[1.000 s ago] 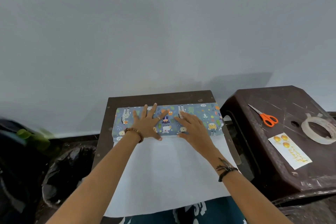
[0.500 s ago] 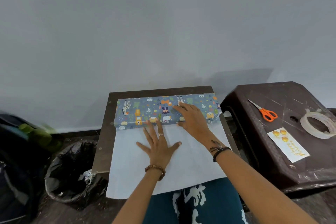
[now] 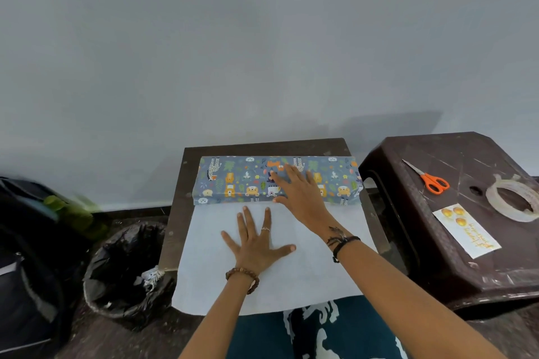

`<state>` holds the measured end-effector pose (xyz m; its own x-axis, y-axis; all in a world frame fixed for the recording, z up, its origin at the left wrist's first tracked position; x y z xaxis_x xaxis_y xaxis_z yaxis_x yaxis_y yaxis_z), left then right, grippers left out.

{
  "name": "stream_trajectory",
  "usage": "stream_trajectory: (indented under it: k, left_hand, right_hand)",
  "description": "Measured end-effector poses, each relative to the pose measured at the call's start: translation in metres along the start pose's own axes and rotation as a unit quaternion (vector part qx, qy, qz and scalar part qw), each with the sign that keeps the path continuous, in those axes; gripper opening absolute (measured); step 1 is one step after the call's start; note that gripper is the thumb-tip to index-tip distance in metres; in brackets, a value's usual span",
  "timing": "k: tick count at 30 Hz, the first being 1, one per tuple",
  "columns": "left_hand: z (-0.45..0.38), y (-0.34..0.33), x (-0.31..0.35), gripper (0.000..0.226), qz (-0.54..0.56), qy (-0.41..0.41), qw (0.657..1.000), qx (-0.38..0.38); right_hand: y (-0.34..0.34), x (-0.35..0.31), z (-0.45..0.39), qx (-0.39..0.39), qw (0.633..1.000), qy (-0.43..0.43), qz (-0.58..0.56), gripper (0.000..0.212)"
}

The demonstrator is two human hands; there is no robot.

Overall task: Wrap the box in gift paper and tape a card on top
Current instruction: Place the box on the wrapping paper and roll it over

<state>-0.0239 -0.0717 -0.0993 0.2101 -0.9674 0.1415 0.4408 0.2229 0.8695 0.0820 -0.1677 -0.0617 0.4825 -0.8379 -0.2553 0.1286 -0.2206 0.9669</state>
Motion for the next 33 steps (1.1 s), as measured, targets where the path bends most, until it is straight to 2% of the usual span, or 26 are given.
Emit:
stream_trajectory:
  k: [11, 15, 17, 19, 20, 21, 22, 24, 26, 28, 30, 33]
  left_hand:
    - [0.0, -0.001, 0.001, 0.102, -0.005, 0.003, 1.0, 0.002]
    - [-0.001, -0.001, -0.003, 0.107, 0.049, 0.008, 0.999, 0.012]
    - [0.001, 0.005, -0.012, 0.094, 0.172, 0.045, 0.98, 0.095]
    - [0.008, 0.025, -0.03, 0.057, 0.325, 0.107, 0.906, 0.249]
    - [0.011, 0.037, -0.038, 0.044, 0.363, 0.124, 0.865, 0.323]
    - [0.01, 0.05, -0.044, 0.038, 0.354, 0.124, 0.849, 0.372]
    - [0.004, 0.062, -0.047, 0.038, 0.319, 0.105, 0.854, 0.397]
    - [-0.02, 0.081, -0.049, 0.045, 0.233, 0.061, 0.896, 0.373]
    - [-0.053, 0.085, -0.059, 0.057, 0.221, 0.065, 0.93, 0.285]
    - [-0.081, 0.082, -0.076, 0.079, 0.283, 0.07, 0.936, 0.197]
    - [-0.116, 0.066, -0.099, 0.101, 0.326, 0.069, 0.93, 0.157]
    - [-0.139, 0.05, -0.112, 0.11, 0.337, 0.08, 0.93, 0.126]
  right_hand:
    - [0.01, -0.002, -0.003, -0.008, 1.0, 0.008, -0.022, 0.062]
    - [0.013, 0.003, -0.002, -0.01, 0.999, 0.012, -0.039, 0.062]
    - [0.013, 0.004, -0.003, -0.005, 0.999, 0.015, -0.049, 0.061]
    - [0.013, 0.003, -0.005, -0.003, 0.998, 0.017, -0.059, 0.06]
    - [0.013, 0.002, -0.006, -0.001, 0.998, 0.017, -0.061, 0.059]
    - [0.012, 0.003, -0.007, 0.0, 0.998, 0.017, -0.062, 0.059]
    - [0.011, 0.003, -0.007, 0.002, 0.998, 0.017, -0.061, 0.058]
    - [0.01, 0.004, -0.007, 0.005, 0.998, 0.014, -0.057, 0.058]
    - [0.007, 0.005, -0.008, 0.004, 0.998, 0.01, -0.062, 0.058]
    - [0.005, 0.006, -0.008, 0.006, 0.997, 0.002, -0.072, 0.059]
    - [0.003, 0.006, -0.009, 0.013, 0.997, -0.001, -0.08, 0.059]
    - [0.0, 0.007, -0.008, 0.015, 0.996, -0.002, -0.087, 0.059]
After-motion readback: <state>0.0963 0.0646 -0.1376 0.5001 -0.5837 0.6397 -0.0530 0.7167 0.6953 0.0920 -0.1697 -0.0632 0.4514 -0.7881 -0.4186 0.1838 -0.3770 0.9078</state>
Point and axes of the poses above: each hand's wrist, its own z-axis away from the middle knuckle, its own y-axis out of the back of the hand, x = y × z, the point moved 4 cm from there along -z, towards the middle knuckle, and after that the axes turned 9 degrees about -z, right-handed, at the moved point
